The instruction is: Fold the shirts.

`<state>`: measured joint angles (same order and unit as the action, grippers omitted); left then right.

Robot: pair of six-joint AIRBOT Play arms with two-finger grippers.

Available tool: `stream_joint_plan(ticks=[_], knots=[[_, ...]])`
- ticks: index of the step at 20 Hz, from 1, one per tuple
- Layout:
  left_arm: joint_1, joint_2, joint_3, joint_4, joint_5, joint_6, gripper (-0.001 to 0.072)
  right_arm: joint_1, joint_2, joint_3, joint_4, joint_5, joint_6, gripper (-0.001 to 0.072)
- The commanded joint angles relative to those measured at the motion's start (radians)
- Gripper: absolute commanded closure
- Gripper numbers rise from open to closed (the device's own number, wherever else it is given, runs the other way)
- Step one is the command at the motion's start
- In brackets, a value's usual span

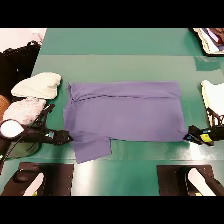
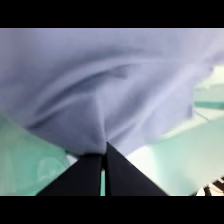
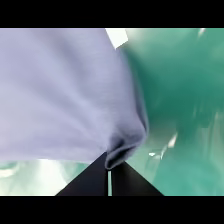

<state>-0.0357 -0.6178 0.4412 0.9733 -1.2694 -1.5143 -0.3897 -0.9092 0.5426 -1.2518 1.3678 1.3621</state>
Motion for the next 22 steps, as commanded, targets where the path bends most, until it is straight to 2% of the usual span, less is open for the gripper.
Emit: stream_joint_plan(ticks=[1,3,4,6,8,11,14,18,22], knots=[[0.001,0.175,0.005,0.018,-0.207,-0.097,0.0689,0.005,0.155,0.048,-0.153,0.176,0.001,0.0691],[0.001,0.267,0.024,-0.012,-0.305,-0.140,0.0688,0.005,0.247,0.093,-0.193,0.237,0.004,0.0691],[0.001,0.281,0.051,-0.009,-0.310,-0.164,0.0688,0.006,0.277,0.126,-0.188,0.249,0.014,0.0691],[0.001,0.255,0.127,-0.002,-0.241,-0.154,0.0688,0.018,0.291,0.211,-0.180,0.242,0.039,0.0691],[0.001,0.148,0.200,0.036,-0.159,-0.103,0.0688,0.059,0.238,0.294,-0.179,0.215,0.048,0.0691],[0.001,-0.087,0.287,0.044,0.018,-0.004,0.0687,0.169,0.065,0.407,-0.179,0.133,0.048,0.0691],[0.001,-0.332,0.397,0.045,0.163,0.050,0.0687,0.260,-0.154,0.533,-0.174,0.048,0.055,0.0691],[0.001,-0.598,0.555,0.048,0.209,0.058,0.0686,0.297,-0.437,0.710,-0.060,-0.001,0.054,0.0690],[0.001,-0.697,0.612,0.069,0.294,0.056,0.0686,0.297,-0.621,0.864,0.031,-0.025,0.054,0.0689]])
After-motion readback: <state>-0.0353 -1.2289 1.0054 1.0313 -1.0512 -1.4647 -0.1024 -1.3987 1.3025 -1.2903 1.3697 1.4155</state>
